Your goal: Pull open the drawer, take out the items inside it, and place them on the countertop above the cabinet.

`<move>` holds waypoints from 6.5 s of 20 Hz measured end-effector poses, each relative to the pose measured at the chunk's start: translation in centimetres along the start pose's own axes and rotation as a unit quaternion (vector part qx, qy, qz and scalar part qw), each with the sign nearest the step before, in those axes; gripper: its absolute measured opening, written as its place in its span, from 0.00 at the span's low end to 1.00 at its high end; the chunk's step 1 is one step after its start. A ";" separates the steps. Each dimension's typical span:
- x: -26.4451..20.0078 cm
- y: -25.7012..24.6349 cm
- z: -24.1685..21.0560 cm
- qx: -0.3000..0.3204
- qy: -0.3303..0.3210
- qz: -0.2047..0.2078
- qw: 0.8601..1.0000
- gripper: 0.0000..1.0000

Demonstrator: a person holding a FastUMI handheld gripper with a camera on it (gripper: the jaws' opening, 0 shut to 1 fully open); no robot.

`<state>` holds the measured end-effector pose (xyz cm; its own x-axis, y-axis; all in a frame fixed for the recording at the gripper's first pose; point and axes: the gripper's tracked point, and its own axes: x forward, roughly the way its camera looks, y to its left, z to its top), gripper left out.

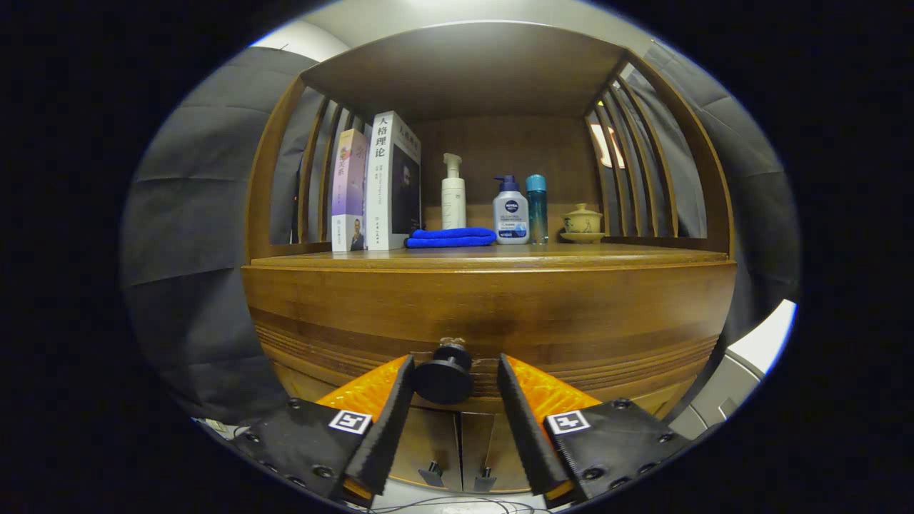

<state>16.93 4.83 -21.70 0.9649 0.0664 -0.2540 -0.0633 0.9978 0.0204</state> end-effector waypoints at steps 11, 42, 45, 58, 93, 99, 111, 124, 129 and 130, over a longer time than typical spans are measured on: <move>0.9 0.4 -0.7 0.025 0.026 -0.015 0.999 0.35; -12.7 2.3 -3.4 0.012 0.041 0.007 0.999 0.20; -14.5 2.6 -3.5 0.004 0.039 0.016 0.999 0.20; -19.7 3.6 -5.4 -0.011 0.059 0.047 0.997 0.20; -9.7 3.7 13.4 -0.081 0.111 0.227 0.964 0.97; -5.9 4.4 8.9 -0.124 0.202 0.245 0.940 0.98; -5.1 2.9 -1.7 -0.174 0.388 0.255 0.869 0.92; -6.1 1.5 -5.5 -0.186 0.466 0.260 0.825 0.51; -5.3 1.0 -4.9 -0.241 0.427 0.245 0.836 0.29; -5.2 0.9 -4.8 -0.241 0.423 0.240 0.840 0.16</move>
<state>10.66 5.42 -25.03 0.2856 0.2364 -0.9288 -0.6853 0.7278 -0.0255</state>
